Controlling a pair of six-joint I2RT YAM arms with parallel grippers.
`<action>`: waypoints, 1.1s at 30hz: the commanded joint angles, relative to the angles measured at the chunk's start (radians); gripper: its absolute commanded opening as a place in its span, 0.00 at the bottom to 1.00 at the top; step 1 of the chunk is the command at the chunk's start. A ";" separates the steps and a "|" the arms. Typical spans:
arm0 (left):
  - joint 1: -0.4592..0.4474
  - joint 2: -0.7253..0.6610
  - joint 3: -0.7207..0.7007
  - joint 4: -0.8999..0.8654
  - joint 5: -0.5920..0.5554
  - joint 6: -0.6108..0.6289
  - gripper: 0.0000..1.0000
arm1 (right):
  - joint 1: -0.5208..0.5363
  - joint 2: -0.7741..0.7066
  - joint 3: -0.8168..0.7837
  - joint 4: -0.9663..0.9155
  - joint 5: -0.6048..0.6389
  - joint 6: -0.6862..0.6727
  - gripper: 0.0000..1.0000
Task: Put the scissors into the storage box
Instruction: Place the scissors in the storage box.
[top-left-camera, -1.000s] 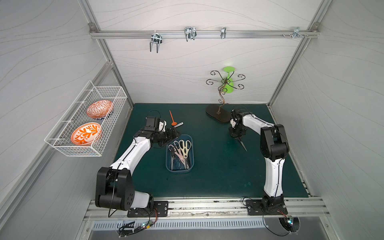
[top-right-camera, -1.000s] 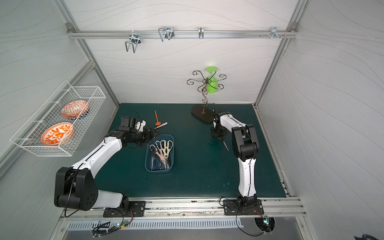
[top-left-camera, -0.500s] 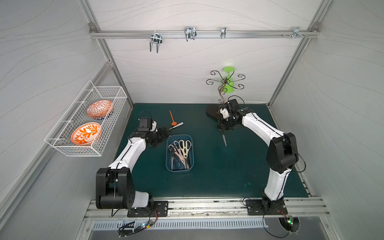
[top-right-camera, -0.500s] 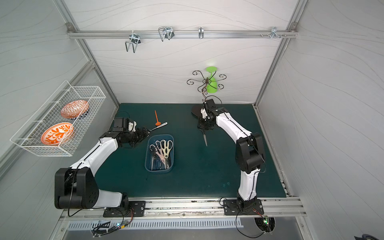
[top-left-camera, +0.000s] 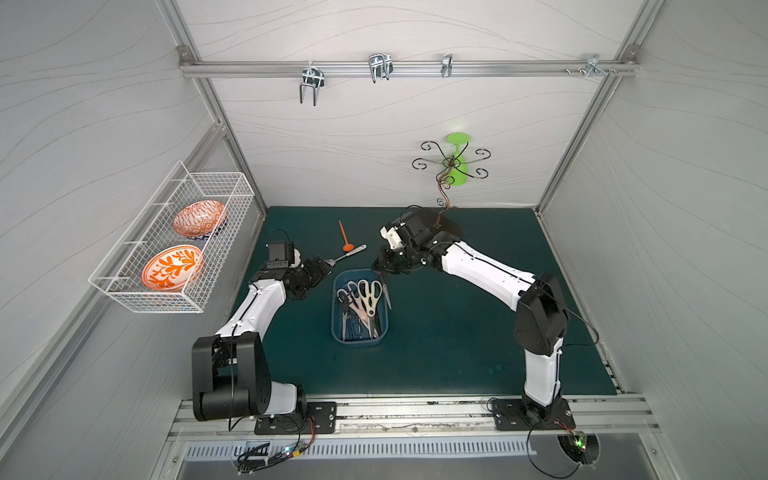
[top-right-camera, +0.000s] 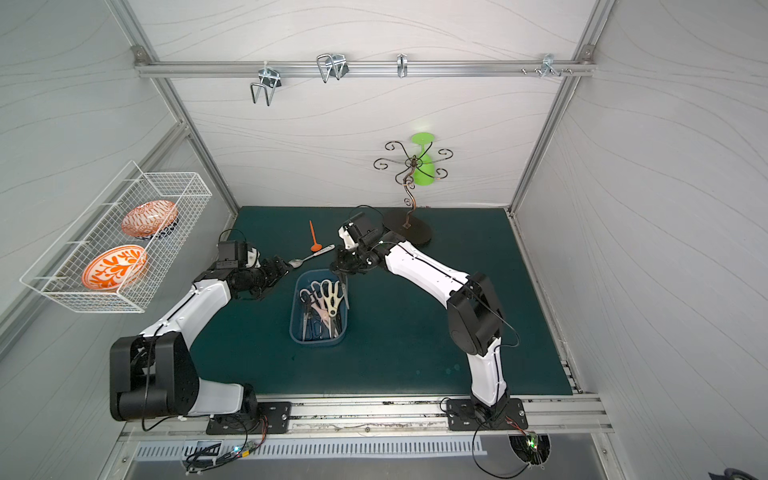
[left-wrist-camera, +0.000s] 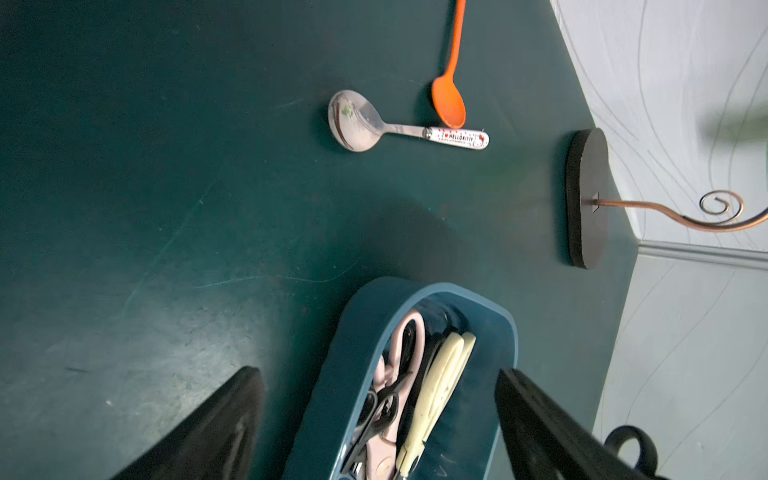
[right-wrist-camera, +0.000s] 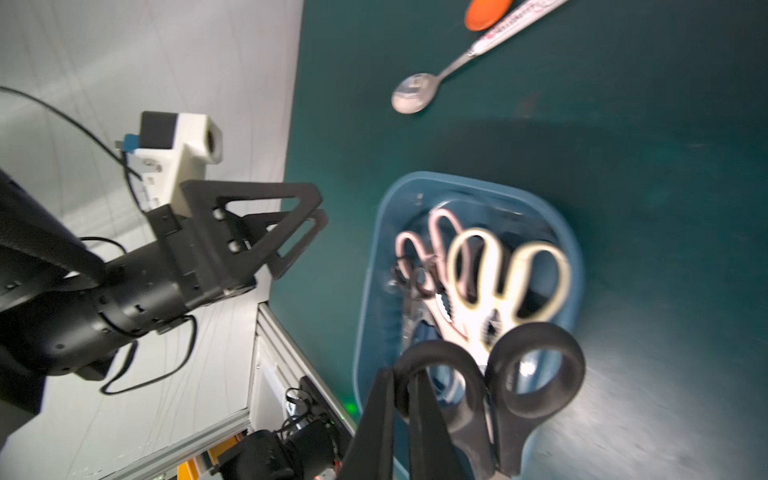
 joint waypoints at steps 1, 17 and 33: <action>0.014 -0.018 0.004 0.035 0.004 -0.023 0.92 | 0.047 0.045 0.015 0.086 0.024 0.092 0.00; 0.048 -0.035 -0.006 0.037 -0.002 -0.044 0.92 | 0.151 0.194 -0.009 0.129 0.180 0.205 0.00; 0.048 -0.048 -0.020 0.066 -0.049 -0.001 0.92 | 0.152 0.123 0.009 0.092 0.274 0.073 0.48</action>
